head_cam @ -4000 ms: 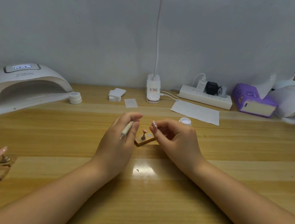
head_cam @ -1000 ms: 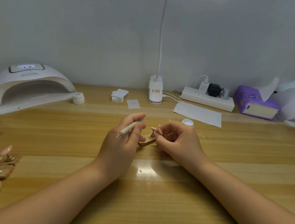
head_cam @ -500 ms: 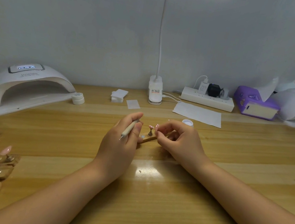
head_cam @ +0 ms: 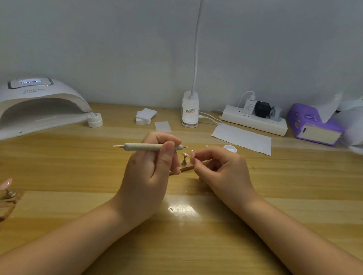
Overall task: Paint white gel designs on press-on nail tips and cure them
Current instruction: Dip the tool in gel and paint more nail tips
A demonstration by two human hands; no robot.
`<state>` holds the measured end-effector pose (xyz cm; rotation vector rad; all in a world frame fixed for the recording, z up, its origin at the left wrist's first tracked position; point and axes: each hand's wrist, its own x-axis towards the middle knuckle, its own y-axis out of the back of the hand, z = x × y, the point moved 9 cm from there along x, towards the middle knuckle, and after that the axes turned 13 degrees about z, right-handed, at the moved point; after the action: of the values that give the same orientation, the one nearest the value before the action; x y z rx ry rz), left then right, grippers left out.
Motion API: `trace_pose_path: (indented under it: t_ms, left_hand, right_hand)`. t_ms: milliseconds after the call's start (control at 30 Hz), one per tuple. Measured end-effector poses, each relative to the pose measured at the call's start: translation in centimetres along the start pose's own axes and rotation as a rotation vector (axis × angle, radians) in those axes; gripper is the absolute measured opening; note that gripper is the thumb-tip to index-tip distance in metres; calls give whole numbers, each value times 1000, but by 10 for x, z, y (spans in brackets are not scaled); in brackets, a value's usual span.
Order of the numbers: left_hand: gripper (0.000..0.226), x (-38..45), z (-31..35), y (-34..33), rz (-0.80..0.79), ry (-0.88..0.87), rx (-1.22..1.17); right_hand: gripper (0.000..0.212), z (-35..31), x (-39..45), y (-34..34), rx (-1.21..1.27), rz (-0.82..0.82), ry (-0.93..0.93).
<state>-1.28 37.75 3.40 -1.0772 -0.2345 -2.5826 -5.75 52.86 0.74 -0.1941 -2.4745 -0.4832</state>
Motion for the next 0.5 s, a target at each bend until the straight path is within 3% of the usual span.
trace_pose_path:
  t_ms: [500]
  left_hand:
    - [22,-2,0,-4,-38,-62,82]
  right_hand:
    - [11,-6,-1,0,-22,15,93]
